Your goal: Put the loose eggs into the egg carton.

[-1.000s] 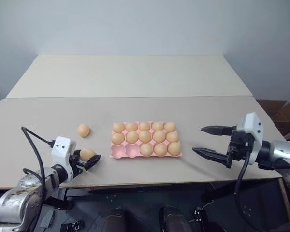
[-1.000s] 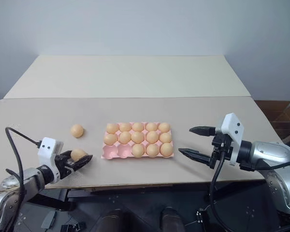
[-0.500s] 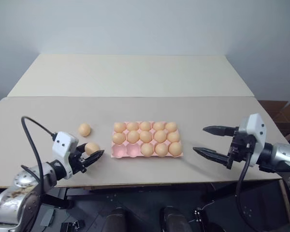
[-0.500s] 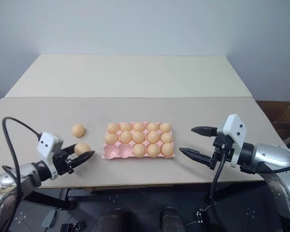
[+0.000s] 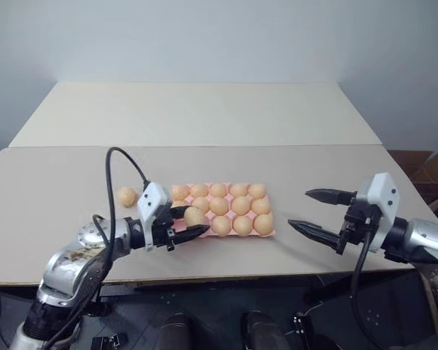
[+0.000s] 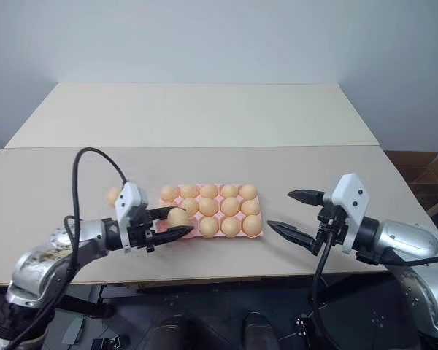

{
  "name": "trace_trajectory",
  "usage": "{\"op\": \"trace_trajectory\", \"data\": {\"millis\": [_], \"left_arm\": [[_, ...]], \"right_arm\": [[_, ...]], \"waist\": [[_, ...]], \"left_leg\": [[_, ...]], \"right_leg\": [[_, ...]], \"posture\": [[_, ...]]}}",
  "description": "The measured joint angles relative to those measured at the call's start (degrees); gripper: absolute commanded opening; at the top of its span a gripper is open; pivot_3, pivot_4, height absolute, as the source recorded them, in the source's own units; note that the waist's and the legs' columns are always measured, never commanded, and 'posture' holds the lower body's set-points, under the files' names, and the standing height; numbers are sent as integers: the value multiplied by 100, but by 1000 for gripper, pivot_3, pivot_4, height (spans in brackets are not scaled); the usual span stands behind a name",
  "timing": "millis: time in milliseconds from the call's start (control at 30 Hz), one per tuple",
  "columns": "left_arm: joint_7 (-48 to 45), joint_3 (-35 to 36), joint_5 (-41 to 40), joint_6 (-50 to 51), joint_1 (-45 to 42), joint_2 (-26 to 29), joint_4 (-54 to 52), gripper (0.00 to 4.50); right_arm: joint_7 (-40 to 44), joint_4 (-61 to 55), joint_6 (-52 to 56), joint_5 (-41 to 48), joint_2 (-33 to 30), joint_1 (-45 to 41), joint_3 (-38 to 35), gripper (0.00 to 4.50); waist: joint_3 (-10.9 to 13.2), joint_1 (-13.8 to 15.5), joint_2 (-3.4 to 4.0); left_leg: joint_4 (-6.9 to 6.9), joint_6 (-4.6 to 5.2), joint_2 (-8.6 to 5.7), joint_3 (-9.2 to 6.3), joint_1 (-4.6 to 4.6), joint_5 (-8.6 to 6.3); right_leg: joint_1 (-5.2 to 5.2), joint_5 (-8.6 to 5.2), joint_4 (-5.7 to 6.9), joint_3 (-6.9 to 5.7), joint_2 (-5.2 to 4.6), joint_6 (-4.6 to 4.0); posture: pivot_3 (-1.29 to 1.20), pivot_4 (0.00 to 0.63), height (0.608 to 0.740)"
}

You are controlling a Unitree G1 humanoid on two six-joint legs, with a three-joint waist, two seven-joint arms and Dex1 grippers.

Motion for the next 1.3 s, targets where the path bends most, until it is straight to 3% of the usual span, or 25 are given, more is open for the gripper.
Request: {"op": "trace_trajectory", "data": {"millis": [33, 167, 200, 367, 500, 667, 833, 900, 1100, 1300], "left_arm": [[-7, -38, 60, -3, -20, 4, 36, 3210], [7, -91, 306, -105, -94, 6, 114, 4396], [25, -95, 362, -146, -110, 5, 125, 4454], [78, 42, 344, -213, -159, -73, 118, 4454], [-107, 760, -92, -231, -100, 65, 94, 4454], [-729, 1928, -243, -483, 664, 859, 411, 4454], [-1950, 3212, -485, -571, 1843, 1672, 857, 4454], [-2295, 3610, -572, -628, 2172, 1703, 943, 4454], [-2399, 3928, -680, -713, 2560, 1500, 939, 4454], [-1659, 3812, -771, -594, 2241, 1166, 734, 4454]], "right_arm": [[-32, -28, 0, 3, 15, 9, -1, 4500], [-96, -41, 0, 3, 58, 45, -2, 4500], [-100, -48, 0, 3, 65, 55, -2, 4500], [-101, -70, 0, 14, 65, 53, -18, 4500], [-71, -63, -5, 15, 64, 24, -13, 4500], [88, 50, -103, 8, 30, -58, 13, 4500], [561, 259, -238, 5, -199, -74, 55, 4500], [748, 371, -291, 2, -250, -21, 48, 4500], [946, 489, -400, -1, -308, 25, 33, 4500], [929, 504, -400, 2, -339, 7, 21, 4500]], "waist": [[0, 2, 0], [0, 12, 0], [0, 14, 0], [0, 14, 0], [0, -14, 0], [0, -86, 1], [1, -97, 2], [2, -76, 2], [2, 24, 2], [2, 30, 1]], "left_leg": [[1, 0, 0, 0, 0, 0], [7, 0, -1, 0, -1, 0], [8, 0, -1, 0, -2, 0], [8, 0, -1, -1, -3, 0], [7, 0, 3, -2, -1, 0], [5, 0, 9, 0, 1, 0], [2, 1, 10, 11, 1, -2], [2, 2, 9, 11, -1, -2], [5, 1, 11, 14, 1, -2], [5, 1, 11, 12, -1, -2]], "right_leg": [[1, 0, 0, 0, 0, 0], [2, 1, -1, 1, -3, 2], [2, 1, -1, 1, -3, 2], [0, 2, -1, 1, -3, 3], [-1, 1, 3, 0, 1, 2], [-4, -3, 4, -2, 3, -4], [-7, -23, -2, -2, -10, -34], [-6, -26, -5, -5, -13, -38], [-6, -30, -3, -6, -13, -33], [-5, -20, -1, -5, -11, -30]], "posture": [[0, 150, 740], [0, 150, 740], [0, 150, 740], [0, 150, 740], [0, 150, 740], [0, 150, 740], [0, 150, 740], [0, 150, 740], [0, 150, 740], [0, 150, 740]]}}
